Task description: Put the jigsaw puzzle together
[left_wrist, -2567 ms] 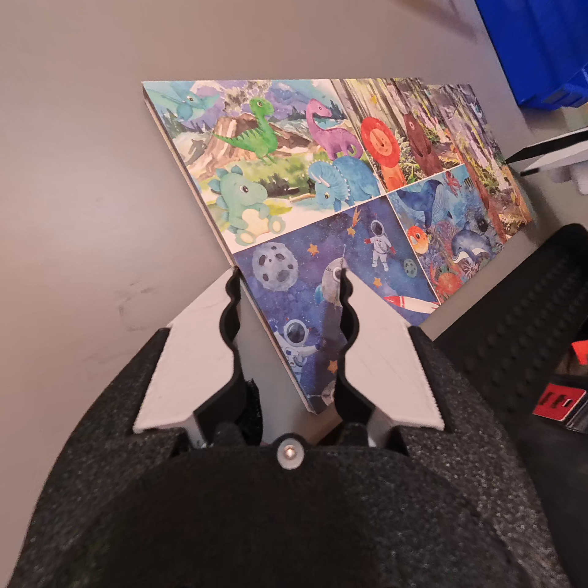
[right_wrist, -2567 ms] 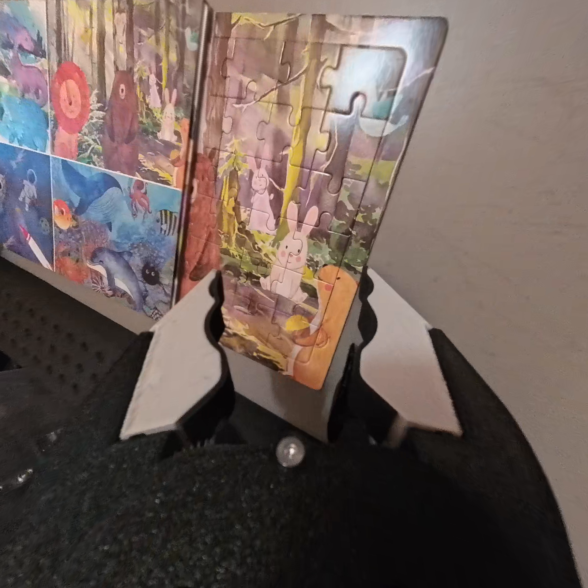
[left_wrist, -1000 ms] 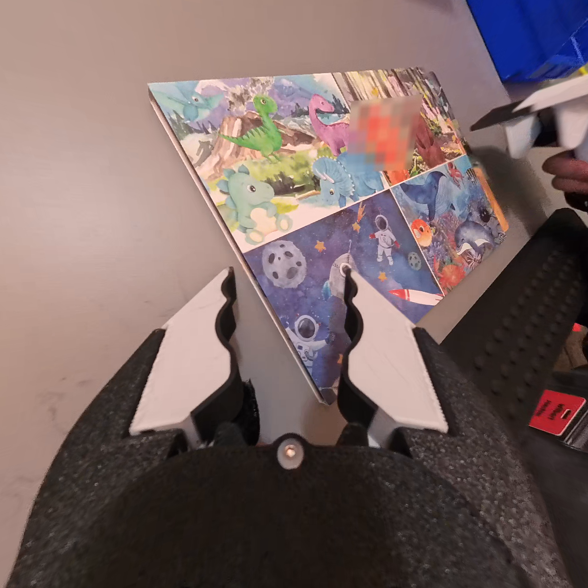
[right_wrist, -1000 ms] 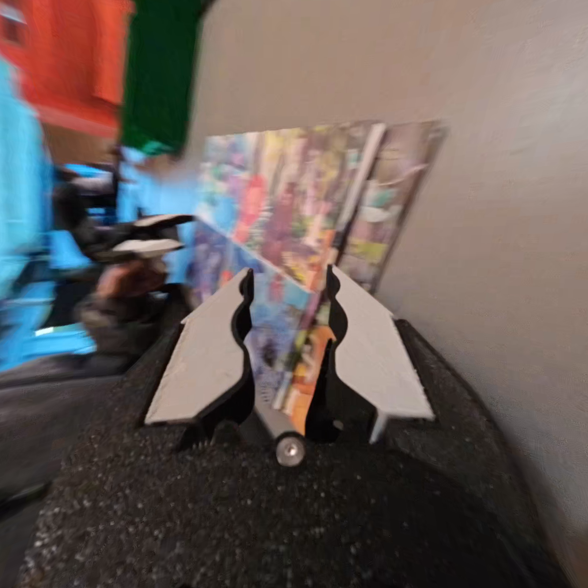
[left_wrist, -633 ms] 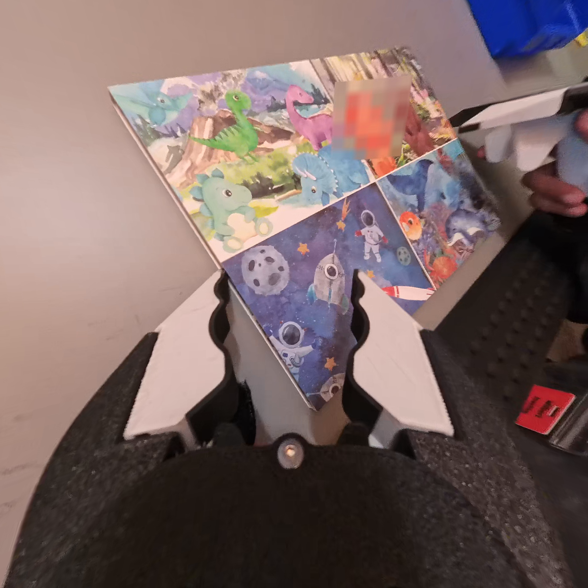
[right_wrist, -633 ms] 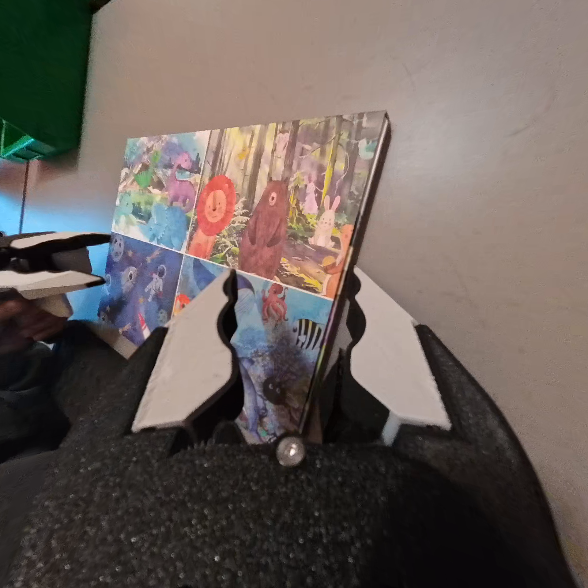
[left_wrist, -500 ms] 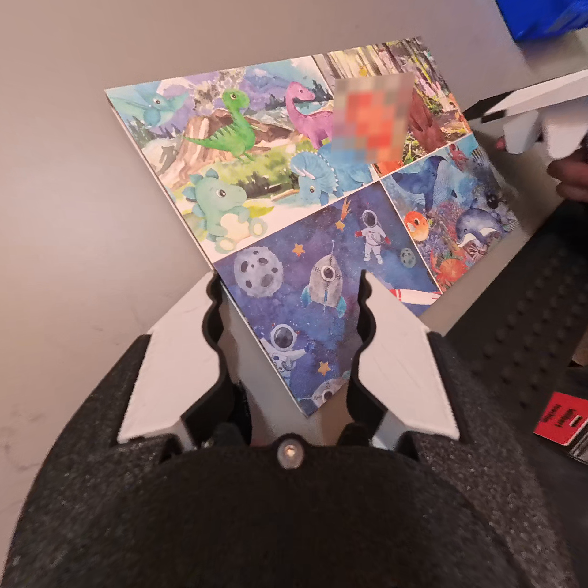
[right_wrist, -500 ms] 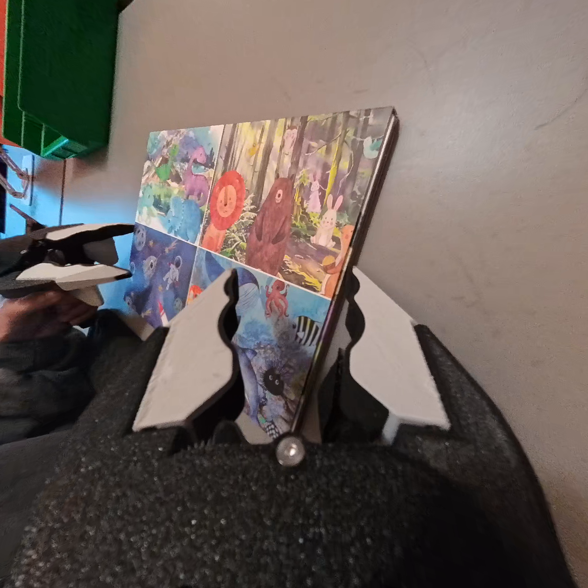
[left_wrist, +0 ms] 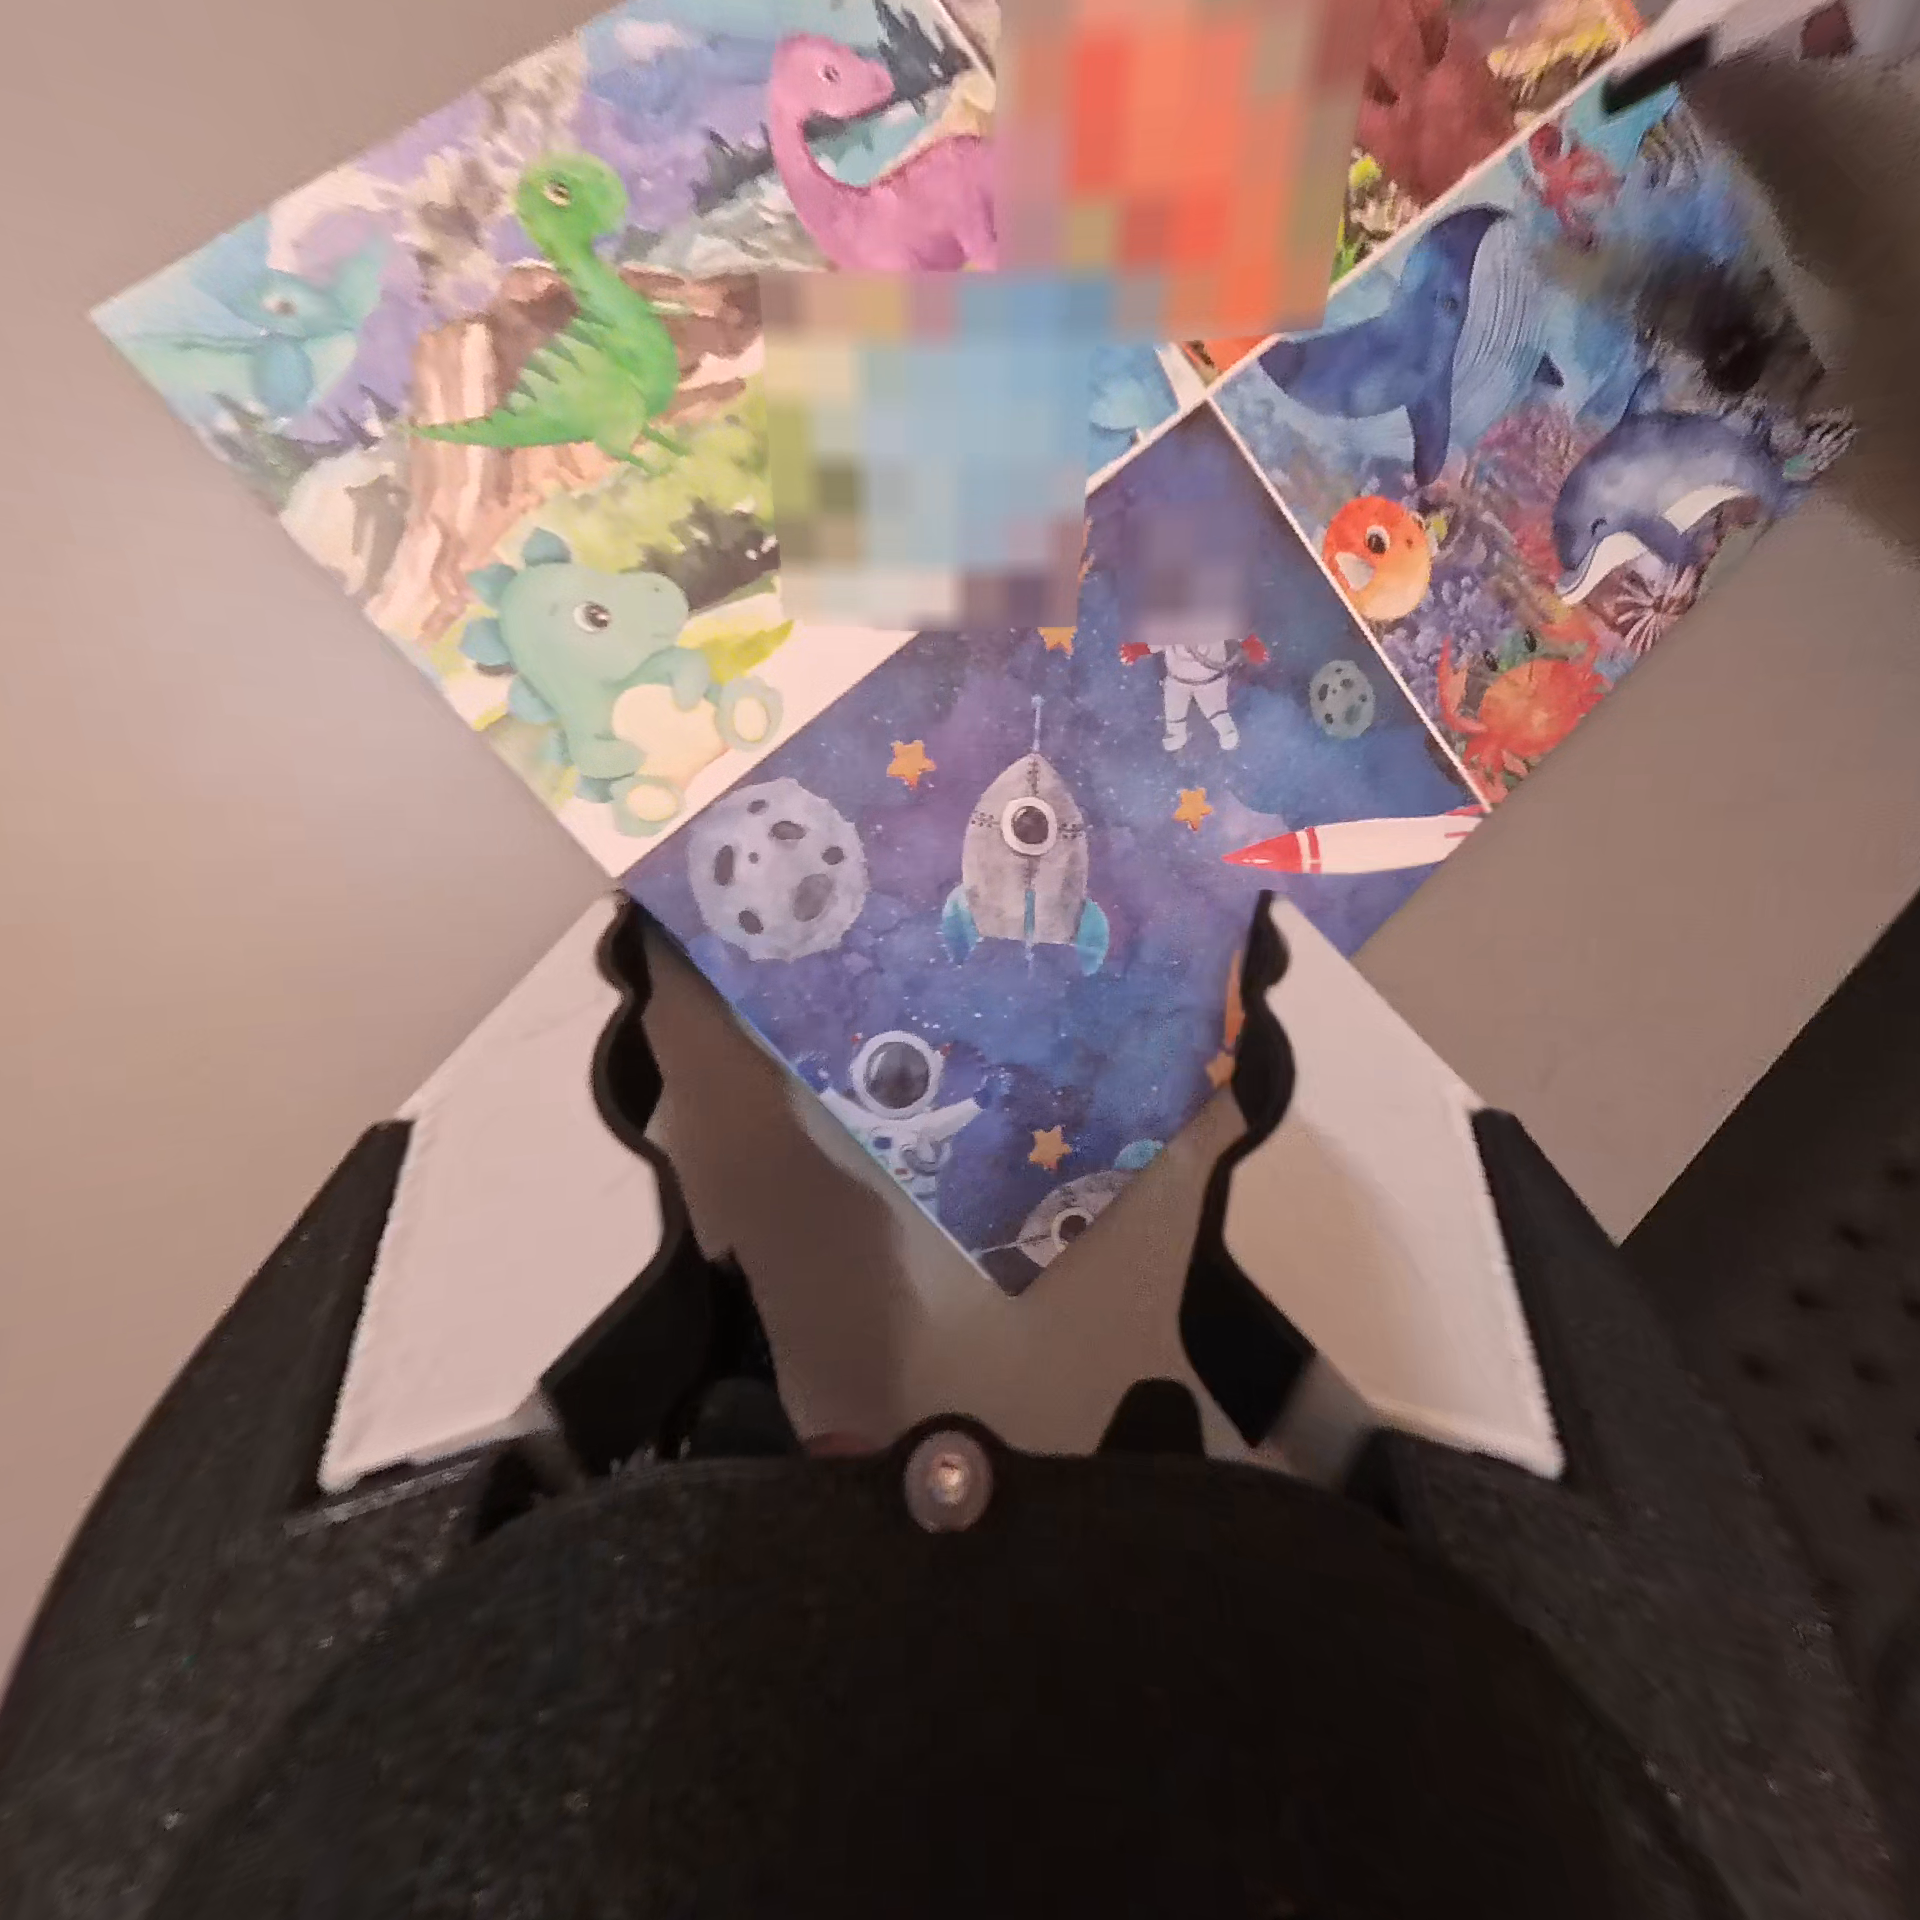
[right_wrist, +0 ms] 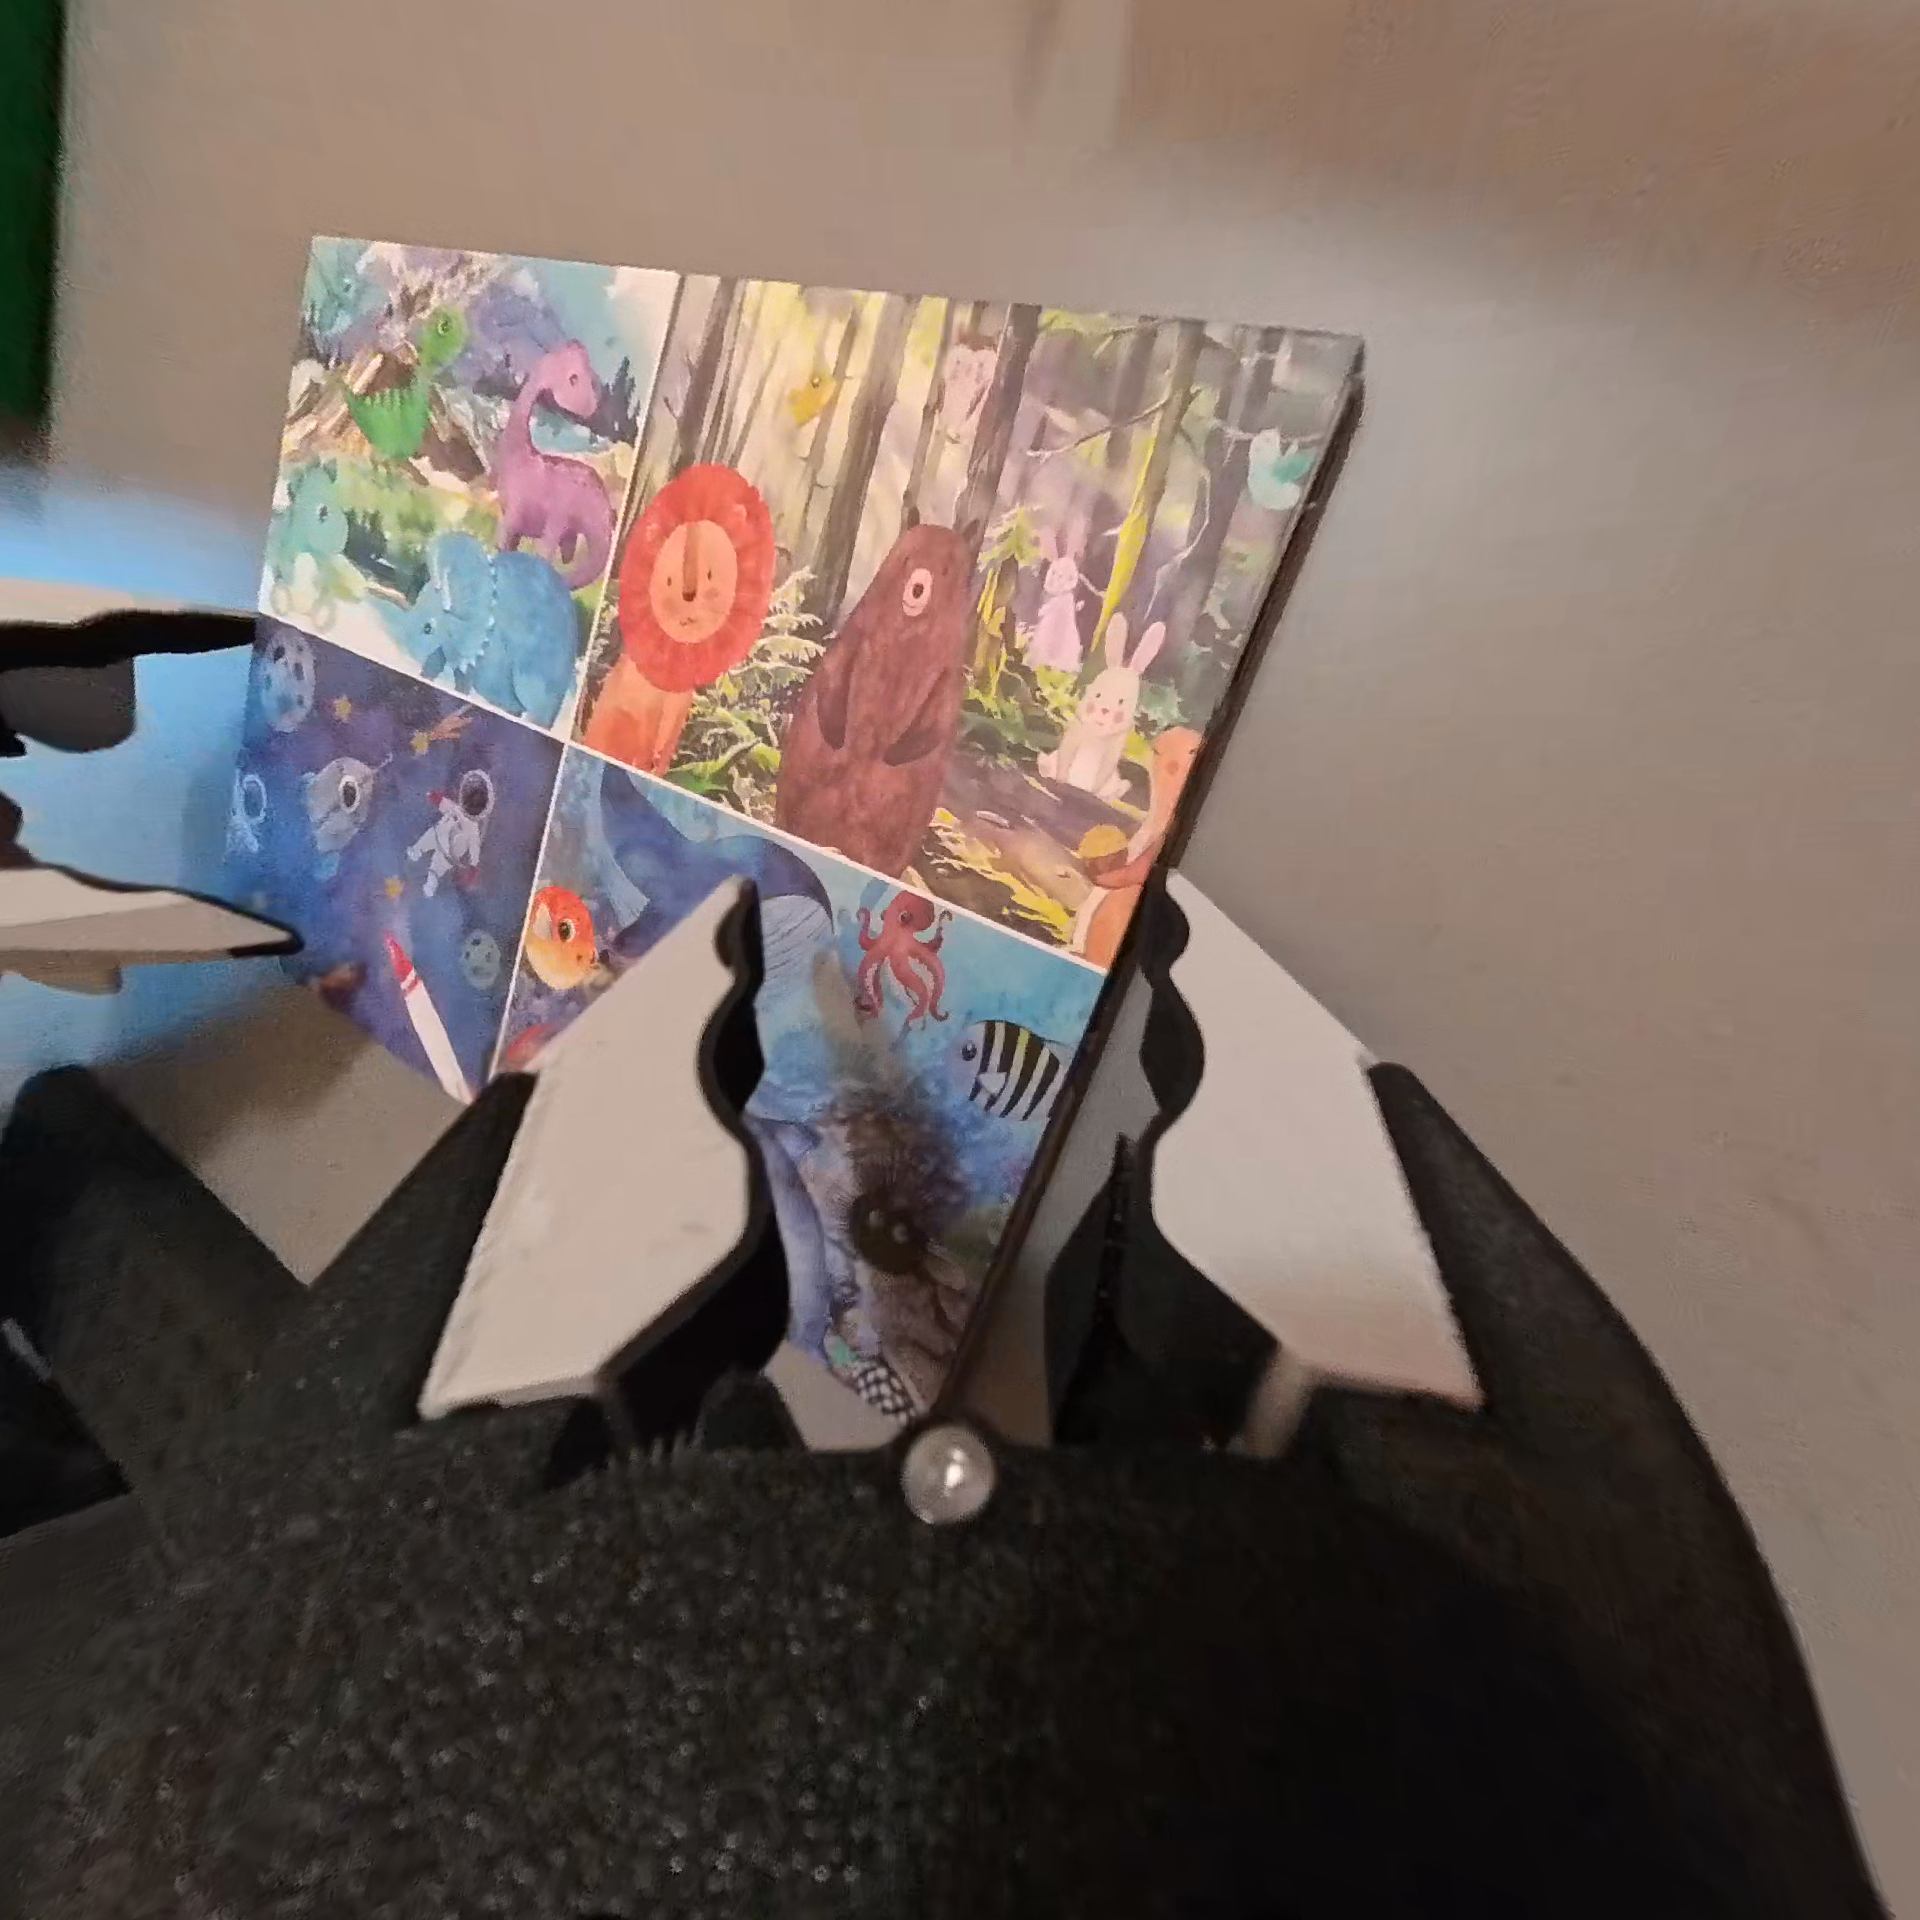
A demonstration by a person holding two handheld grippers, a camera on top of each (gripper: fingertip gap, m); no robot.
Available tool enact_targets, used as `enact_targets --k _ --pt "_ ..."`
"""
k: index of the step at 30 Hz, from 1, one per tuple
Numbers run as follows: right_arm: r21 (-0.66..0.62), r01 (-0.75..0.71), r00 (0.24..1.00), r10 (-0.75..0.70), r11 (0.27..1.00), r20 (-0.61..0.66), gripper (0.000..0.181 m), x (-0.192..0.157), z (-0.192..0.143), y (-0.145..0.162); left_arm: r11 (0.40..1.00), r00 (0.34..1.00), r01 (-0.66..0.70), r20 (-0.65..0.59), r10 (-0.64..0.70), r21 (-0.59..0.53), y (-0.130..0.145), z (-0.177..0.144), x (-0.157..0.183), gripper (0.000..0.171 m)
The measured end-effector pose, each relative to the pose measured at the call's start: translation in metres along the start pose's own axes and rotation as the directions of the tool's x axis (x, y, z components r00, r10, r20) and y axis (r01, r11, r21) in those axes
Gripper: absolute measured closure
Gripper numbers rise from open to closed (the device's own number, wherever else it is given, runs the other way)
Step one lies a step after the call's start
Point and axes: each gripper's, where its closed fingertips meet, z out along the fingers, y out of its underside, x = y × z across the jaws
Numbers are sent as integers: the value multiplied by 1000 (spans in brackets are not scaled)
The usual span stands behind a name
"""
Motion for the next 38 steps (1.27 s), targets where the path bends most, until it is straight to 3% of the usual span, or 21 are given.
enact_targets --k 3,5,7,11,14,17,22,25,28,31,34,38 --pt "-5 26 997 -26 1000 76 120 -15 7 3 1000 997 3 80 -1 -22 20 -11 -10 57" --pt "22 9 995 -11 1000 99 122 -19 -3 8 998 993 59 97 -61 25 28 -27 -14 75" --pt "103 66 993 -76 992 93 132 -28 -31 15 980 981 118 136 -140 159 28 -59 -17 76" --pt "335 266 961 -274 904 -24 129 -65 -105 45 909 945 107 244 -219 402 42 -121 -5 84" --pt "447 257 964 -262 857 -52 105 -91 -117 89 897 916 103 311 -254 429 65 -123 10 85" --pt "344 187 979 -202 920 7 102 -108 -96 135 888 891 136 337 -304 440 78 -116 23 86" --pt "399 199 976 -220 895 5 106 -126 -91 146 879 906 124 308 -289 460 77 -111 48 88" --pt "430 249 961 -275 868 -3 115 -143 -101 137 892 884 8 414 -218 451 63 -114 43 84" --pt "536 353 886 -458 766 70 133 -226 -119 114 874 745 -201 649 -157 443 17 -129 8 74" --pt "616 475 769 -636 629 56 149 -314 -128 105 941 600 -186 791 -118 282 -3 -122 -20 81" --pt "643 497 758 -652 583 5 181 -348 -128 100 942 595 -156 790 -150 297 -18 -112 -23 88" --pt "613 519 765 -643 595 -23 181 -355 -115 102 945 570 -187 813 -118 268 -22 -106 -18 87"
